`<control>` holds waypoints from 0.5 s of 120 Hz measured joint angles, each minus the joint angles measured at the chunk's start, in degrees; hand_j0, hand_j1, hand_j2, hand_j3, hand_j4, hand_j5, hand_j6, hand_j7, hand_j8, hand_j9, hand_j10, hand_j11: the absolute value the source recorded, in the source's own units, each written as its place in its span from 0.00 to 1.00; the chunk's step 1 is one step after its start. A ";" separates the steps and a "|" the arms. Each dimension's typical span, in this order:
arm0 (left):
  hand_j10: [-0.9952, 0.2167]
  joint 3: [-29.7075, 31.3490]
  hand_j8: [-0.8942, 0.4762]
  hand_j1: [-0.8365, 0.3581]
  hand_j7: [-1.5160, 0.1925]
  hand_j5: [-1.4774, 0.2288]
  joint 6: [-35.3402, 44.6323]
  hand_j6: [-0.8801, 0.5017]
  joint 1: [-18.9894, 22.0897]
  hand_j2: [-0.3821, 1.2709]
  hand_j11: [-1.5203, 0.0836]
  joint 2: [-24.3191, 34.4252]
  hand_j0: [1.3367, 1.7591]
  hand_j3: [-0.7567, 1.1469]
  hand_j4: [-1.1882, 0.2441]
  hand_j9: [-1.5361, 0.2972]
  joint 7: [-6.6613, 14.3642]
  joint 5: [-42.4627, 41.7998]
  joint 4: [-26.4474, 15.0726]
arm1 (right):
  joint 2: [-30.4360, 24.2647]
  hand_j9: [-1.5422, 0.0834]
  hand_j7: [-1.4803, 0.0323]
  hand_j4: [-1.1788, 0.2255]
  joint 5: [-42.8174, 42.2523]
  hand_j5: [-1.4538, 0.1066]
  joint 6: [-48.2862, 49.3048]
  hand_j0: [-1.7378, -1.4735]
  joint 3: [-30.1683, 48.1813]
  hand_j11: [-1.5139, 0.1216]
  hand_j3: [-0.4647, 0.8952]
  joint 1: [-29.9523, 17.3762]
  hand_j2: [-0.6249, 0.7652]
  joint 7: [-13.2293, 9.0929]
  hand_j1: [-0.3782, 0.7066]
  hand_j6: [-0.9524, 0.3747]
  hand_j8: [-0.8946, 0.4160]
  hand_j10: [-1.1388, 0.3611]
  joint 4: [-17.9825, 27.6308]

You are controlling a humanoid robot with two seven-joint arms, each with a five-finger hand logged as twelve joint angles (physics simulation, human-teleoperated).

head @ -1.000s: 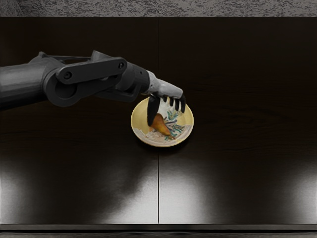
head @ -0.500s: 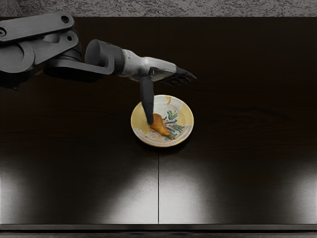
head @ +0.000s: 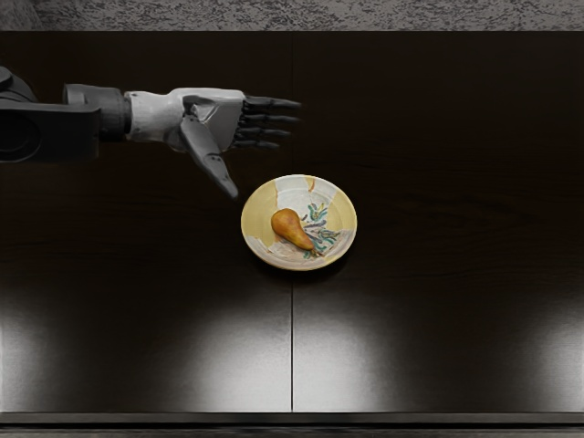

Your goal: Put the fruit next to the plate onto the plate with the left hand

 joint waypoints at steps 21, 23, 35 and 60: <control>0.82 0.35 0.65 0.99 0.89 0.87 -0.04 0.64 1.85 0.23 0.95 4.70 0.76 0.40 0.83 0.84 0.10 -0.65 0.02 | 0.00 0.93 0.96 0.82 0.00 0.91 0.00 0.30 0.00 0.91 0.34 0.00 0.45 0.00 0.05 0.70 0.66 0.74 0.00; 0.82 0.39 0.65 0.99 0.89 0.87 -0.05 0.64 2.09 0.23 0.95 4.84 0.76 0.40 0.83 0.84 0.11 -0.64 0.00 | 0.00 0.93 0.96 0.82 0.00 0.91 0.00 0.30 0.00 0.91 0.34 0.00 0.45 0.00 0.05 0.70 0.66 0.74 0.00; 0.82 0.46 0.65 0.99 0.89 0.87 -0.05 0.64 4.45 0.23 0.95 6.19 0.76 0.40 0.83 0.84 0.16 -0.63 -0.08 | 0.00 0.93 0.96 0.82 0.00 0.91 0.00 0.30 0.00 0.91 0.34 0.00 0.45 0.00 0.05 0.70 0.66 0.74 0.00; 0.82 0.36 0.65 0.99 0.89 0.87 -0.06 0.64 6.82 0.23 0.95 10.69 0.76 0.40 0.83 0.84 0.39 -0.41 0.37 | 0.00 0.93 0.96 0.82 0.00 0.91 0.00 0.30 0.00 0.91 0.34 0.00 0.45 0.00 0.05 0.70 0.66 0.74 0.00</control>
